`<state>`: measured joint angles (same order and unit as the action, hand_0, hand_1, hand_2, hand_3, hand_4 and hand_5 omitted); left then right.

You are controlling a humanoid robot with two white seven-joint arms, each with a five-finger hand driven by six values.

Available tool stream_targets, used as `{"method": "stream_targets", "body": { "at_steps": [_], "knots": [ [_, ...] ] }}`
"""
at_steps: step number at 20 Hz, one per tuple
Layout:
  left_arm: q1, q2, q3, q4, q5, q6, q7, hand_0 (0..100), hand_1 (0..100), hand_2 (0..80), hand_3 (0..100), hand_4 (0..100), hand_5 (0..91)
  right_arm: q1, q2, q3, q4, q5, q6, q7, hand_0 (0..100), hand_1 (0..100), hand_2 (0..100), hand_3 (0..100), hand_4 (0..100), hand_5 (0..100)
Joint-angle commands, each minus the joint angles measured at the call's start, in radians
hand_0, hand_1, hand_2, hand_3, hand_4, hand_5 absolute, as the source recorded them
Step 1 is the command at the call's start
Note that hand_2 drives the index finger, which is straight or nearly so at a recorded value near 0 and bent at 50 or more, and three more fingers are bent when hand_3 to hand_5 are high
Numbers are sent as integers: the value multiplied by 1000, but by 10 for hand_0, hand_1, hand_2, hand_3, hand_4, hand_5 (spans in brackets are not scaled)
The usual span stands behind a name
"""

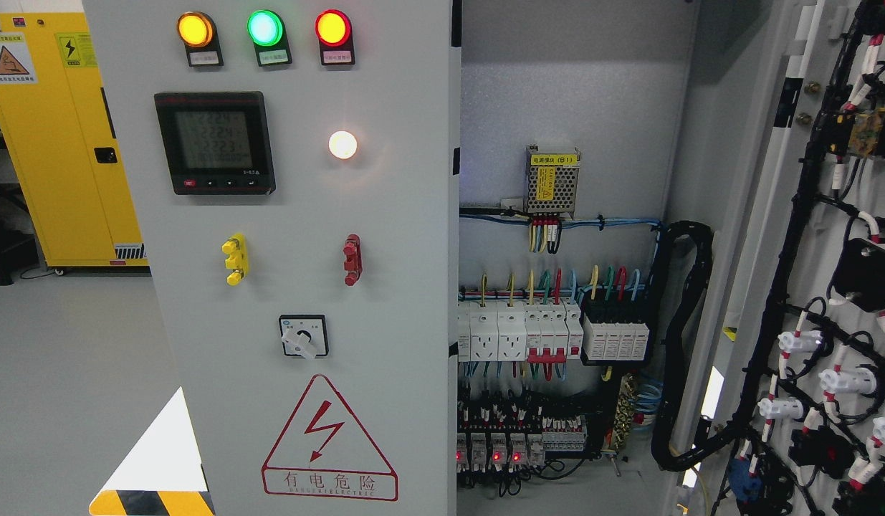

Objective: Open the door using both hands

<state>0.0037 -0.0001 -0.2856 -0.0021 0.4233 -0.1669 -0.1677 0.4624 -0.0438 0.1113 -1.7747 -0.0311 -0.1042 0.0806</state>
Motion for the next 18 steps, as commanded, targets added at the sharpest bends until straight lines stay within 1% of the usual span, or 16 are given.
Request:
{"method": "stream_targets", "body": {
  "at_steps": [1,4,6,8,12,14,15,17,18],
  "knots": [
    [13,-12,0,-16,0,-2,1,0,0,0,0,0,0,-34,-27,80,-301,-6,-66,2,263,0,0,0,0,0],
    [13,-11,0,-18,0,0,-3,0,0,0,0,0,0,-77,-18,123,-301,-6,-75,2,262,0,0,0,0,0],
    [4,-9,2,-18,0,0,-9,0,0,0,0,0,0,-119,-16,137,-299,-6,-74,2,261,0,0,0,0,0],
    [1,-9,2,-18,0,0,-10,0,0,0,0,0,0,-175,-4,137,-298,-6,-72,2,262,0,0,0,0,0],
    [1,-11,2,-19,0,0,-10,0,0,0,0,0,0,-303,9,137,-290,-4,-60,2,262,0,0,0,0,0],
    [1,-11,3,-19,2,0,-12,0,0,0,0,0,0,-359,25,137,-289,-6,-52,2,262,0,0,0,0,0],
    [1,-12,5,-18,2,0,-12,0,0,0,0,0,0,-388,38,136,-285,-6,-26,2,262,0,0,0,0,0],
    [1,-14,5,-18,2,1,-13,0,0,0,0,0,0,-445,50,133,-278,-7,47,2,263,0,0,0,0,0],
    [1,-15,5,-18,2,1,-13,0,0,0,0,0,0,-480,65,131,-273,-7,81,2,263,0,0,0,0,0]
  ]
}}
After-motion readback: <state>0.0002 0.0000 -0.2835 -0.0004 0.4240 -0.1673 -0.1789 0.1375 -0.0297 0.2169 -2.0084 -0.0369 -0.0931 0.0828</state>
